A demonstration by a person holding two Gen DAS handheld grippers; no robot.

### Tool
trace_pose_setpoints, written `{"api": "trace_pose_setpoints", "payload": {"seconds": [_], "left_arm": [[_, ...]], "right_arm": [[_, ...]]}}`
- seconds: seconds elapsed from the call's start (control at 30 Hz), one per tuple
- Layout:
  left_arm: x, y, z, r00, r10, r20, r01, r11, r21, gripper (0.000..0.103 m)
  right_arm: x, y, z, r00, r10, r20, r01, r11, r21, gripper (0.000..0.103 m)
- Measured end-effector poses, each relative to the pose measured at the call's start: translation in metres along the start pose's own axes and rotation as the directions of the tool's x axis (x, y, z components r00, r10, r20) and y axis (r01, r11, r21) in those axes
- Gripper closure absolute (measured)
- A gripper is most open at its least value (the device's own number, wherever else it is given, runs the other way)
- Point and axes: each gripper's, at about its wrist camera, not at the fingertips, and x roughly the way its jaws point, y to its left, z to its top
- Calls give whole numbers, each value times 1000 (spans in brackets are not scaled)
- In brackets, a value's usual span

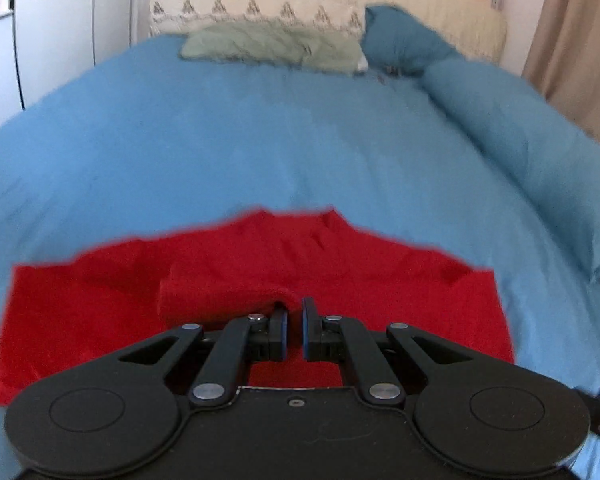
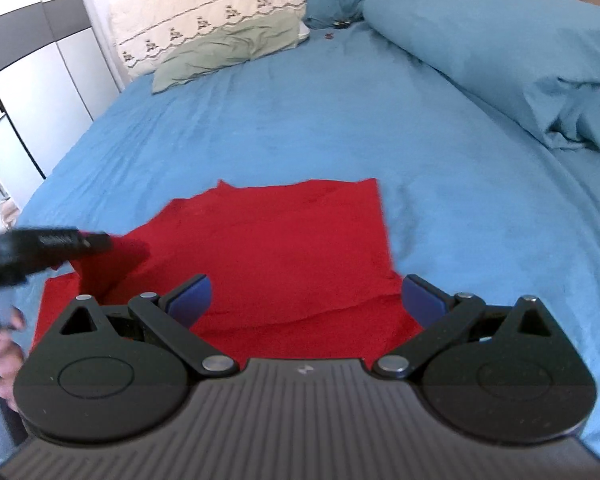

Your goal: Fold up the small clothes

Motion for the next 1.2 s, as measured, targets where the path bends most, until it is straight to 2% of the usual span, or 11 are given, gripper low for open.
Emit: {"api": "trace_pose_setpoints", "payload": {"seconds": [0.27,0.3,0.37,0.43,0.5,0.67,0.9,1.03,1.1,1.13,1.2], "left_arm": [[44,-18,-36,991,26,-135,-26,1000,3,94],[43,-18,-38,991,22,-135,-21,1000,5,90],[36,-18,-41,992,-1,-128,2,1000,6,70],[21,-14,-40,994,-22,-110,23,1000,3,37],[2,-8,-43,996,-21,-88,22,1000,9,31],[-38,26,-51,995,42,-92,-40,999,24,31],[-56,93,-63,979,161,-123,-158,987,29,31],[-56,124,-66,968,214,-134,-213,977,22,31],[-54,136,-68,963,230,-141,-230,973,18,31],[-54,140,-69,961,238,-143,-237,971,18,31],[-55,152,-73,957,248,-151,-250,968,8,31]], "right_arm": [[17,-42,-5,999,7,-46,-7,1000,13,0],[18,-44,-4,999,13,-49,-13,1000,13,0],[19,-43,-2,998,19,-52,-19,1000,6,0],[20,-40,2,998,31,-52,-31,1000,-2,0],[19,-35,8,997,48,-56,-49,999,-10,0],[20,1,30,991,110,-78,-120,984,-132,0],[55,92,29,945,210,-251,-295,878,-376,0],[83,142,12,945,187,-267,-306,794,-525,0],[99,164,5,950,159,-269,-292,755,-587,6],[105,172,1,948,152,-279,-296,740,-604,14],[119,187,-8,942,135,-308,-310,701,-642,20]]}}
